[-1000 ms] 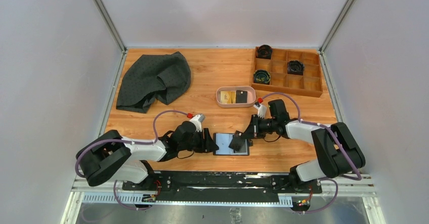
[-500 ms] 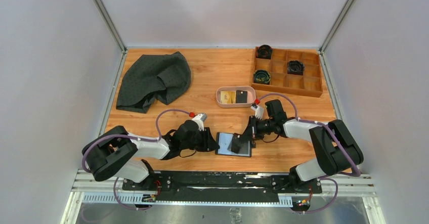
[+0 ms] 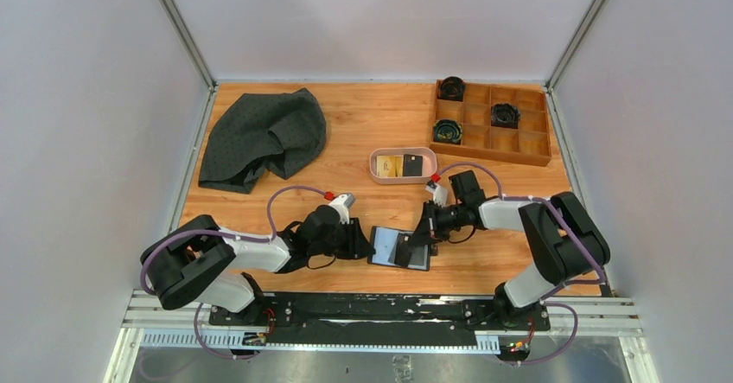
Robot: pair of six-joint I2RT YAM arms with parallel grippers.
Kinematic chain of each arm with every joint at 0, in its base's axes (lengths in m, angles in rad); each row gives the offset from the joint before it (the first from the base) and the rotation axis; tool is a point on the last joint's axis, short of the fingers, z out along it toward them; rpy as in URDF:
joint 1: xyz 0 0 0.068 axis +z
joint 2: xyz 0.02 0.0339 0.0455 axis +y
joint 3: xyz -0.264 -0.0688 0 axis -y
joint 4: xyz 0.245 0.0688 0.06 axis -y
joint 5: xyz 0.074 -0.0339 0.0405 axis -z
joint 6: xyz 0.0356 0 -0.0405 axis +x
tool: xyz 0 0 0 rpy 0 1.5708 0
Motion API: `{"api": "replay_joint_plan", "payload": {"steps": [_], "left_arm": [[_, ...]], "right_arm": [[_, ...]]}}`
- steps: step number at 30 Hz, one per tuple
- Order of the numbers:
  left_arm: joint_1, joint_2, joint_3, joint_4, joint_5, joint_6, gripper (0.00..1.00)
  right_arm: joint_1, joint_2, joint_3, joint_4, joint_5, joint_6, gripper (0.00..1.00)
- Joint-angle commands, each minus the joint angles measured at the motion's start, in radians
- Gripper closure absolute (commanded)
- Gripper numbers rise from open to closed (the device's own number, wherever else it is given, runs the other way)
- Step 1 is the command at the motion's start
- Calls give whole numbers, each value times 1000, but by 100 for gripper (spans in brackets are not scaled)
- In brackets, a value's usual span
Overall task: Put the credit cards into the card holder
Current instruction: Insert the credit card into the card holder.
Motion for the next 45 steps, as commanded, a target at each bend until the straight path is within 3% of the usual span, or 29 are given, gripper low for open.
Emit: {"api": "replay_joint_plan", "payload": {"steps": [1,23,28,32,45], "left_arm": [[-8,34,-8,-120,-42,60,64],[-15,72,16,-120,-55,62,64],[-14,12,-12,-121,-78,57,61],[-15,-51,-31,-122,-96,61,59],[-23,-181,-36,-124,-95,73,61]], "right_arm": [[17,64,39,-46,-7,4,100],[82,240,210,-157,-123,-151,100],[79,230,230,-201,-118,-193,75],[76,224,246,-229,-116,-217,62],[75,178,286,-314,-89,-313,49]]}}
